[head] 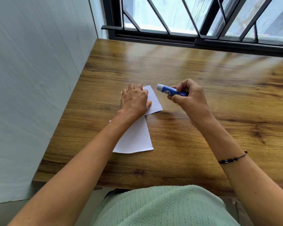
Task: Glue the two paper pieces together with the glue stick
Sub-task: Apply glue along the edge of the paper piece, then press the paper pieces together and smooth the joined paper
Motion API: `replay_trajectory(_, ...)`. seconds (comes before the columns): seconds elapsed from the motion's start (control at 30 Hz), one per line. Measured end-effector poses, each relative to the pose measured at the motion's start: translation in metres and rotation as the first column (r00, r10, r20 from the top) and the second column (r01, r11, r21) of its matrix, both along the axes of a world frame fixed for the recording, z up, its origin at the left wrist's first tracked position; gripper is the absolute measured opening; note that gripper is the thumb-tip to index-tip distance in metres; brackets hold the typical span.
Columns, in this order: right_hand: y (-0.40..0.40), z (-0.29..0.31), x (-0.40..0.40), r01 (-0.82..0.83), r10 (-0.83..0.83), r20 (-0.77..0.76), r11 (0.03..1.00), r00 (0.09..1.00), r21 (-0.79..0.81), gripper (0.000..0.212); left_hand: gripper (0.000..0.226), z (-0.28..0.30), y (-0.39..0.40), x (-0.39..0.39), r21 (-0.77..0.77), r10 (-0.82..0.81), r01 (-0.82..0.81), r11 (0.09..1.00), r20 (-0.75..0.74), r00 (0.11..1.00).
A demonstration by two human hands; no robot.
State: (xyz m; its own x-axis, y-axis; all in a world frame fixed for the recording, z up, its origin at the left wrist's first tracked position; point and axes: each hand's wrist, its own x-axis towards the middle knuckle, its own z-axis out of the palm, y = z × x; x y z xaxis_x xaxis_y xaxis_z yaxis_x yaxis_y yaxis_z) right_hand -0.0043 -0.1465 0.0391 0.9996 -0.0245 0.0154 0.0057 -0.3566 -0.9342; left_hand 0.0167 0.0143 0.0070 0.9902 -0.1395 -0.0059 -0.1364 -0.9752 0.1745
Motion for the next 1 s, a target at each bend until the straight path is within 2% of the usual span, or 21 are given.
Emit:
replay_trajectory(0.07, 0.000, -0.006, -0.005, 0.025, -0.024, -0.015, 0.999, 1.000, 0.033, 0.027, 0.040, 0.000, 0.000, -0.002, 0.006, -0.002, 0.002, 1.000, 0.003, 1.000)
replay_trajectory(0.17, 0.000, -0.015, -0.013, 0.062, -0.062, 0.000, 0.998, 0.998, 0.003, 0.026, 0.039, 0.001, 0.001, -0.003, 0.008, 0.000, 0.000, 1.000, 0.003, 1.000)
replay_trajectory(0.3, -0.001, -0.023, -0.026, 0.093, -0.089, 0.089, 0.995, 0.992, -0.042, 0.035, 0.039, 0.000, 0.002, -0.006, 0.014, -0.002, 0.002, 1.000, 0.002, 1.000)
replay_trajectory(0.4, -0.004, -0.031, -0.031, 0.132, -0.115, 0.157, 0.986, 0.981, -0.099, 0.024, 0.039, 0.000, 0.002, -0.007, 0.025, -0.007, 0.007, 1.000, 0.001, 1.000)
replay_trajectory(0.47, -0.005, -0.038, -0.033, 0.156, -0.138, 0.158, 0.981, 0.978, -0.111, 0.027, 0.039, 0.000, 0.002, -0.009, 0.029, -0.010, 0.010, 1.000, -0.002, 1.000)
replay_trajectory(0.6, -0.006, -0.047, -0.034, 0.145, -0.121, 0.171, 0.981, 0.978, -0.131, 0.040, 0.039, 0.000, 0.004, -0.013, 0.031, -0.011, 0.011, 0.999, -0.008, 1.000)
replay_trajectory(0.83, -0.009, -0.053, -0.033, 0.162, -0.119, 0.217, 0.967, 0.969, -0.195, 0.036, 0.041, -0.001, 0.004, -0.013, 0.050, -0.015, 0.015, 0.999, -0.009, 1.000)
replay_trajectory(1.0, -0.009, -0.047, -0.034, 0.161, -0.113, 0.206, 0.959, 0.972, -0.232, 0.045, 0.040, -0.001, 0.004, -0.014, 0.043, -0.010, 0.011, 0.999, -0.018, 1.000)
